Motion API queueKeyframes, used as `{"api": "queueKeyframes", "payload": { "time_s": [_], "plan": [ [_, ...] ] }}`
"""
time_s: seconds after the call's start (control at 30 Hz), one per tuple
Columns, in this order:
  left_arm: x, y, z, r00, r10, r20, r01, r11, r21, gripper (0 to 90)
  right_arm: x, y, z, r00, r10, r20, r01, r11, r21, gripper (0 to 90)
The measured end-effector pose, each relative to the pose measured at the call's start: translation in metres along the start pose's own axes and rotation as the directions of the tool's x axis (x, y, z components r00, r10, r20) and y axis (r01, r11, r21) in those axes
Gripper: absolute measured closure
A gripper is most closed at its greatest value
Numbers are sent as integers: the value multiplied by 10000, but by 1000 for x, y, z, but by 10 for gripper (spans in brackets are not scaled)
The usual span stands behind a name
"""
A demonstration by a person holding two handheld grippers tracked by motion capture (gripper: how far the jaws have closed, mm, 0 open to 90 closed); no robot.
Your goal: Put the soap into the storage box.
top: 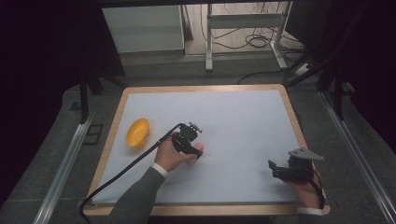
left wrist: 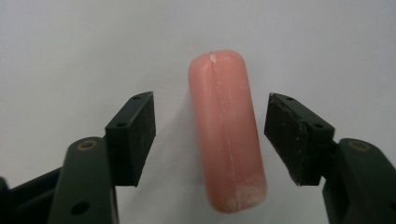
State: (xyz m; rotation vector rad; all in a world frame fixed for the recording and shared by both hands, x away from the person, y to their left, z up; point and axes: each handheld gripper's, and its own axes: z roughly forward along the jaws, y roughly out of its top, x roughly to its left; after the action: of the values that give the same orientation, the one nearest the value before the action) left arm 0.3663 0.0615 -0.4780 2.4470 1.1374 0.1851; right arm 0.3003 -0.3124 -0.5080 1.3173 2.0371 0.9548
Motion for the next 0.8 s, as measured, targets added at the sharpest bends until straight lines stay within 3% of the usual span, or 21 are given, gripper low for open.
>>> {"api": "queueKeyframes", "payload": {
  "time_s": [0.2,0.3,0.37,0.47,0.8],
  "plan": [
    [-1,0,9,9999,-90,120,87,9997,207,424,0,0,1,10000,-3,12,3,10000,33,77],
    [-3,-2,15,9999,-138,103,136,9996,248,507,0,-1,2,10000,-17,9,17,10000,66,76],
    [-5,-3,20,10000,21,90,-26,9985,546,552,0,-1,2,10000,-38,0,38,10000,52,77],
    [-5,-3,20,9999,13,139,-20,9987,508,590,-1,0,1,10000,-3,3,3,10000,17,77],
    [1,-7,15,9997,-77,239,71,9997,246,600,-1,0,0,10000,-36,45,36,10000,-6,77]
  ]
}}
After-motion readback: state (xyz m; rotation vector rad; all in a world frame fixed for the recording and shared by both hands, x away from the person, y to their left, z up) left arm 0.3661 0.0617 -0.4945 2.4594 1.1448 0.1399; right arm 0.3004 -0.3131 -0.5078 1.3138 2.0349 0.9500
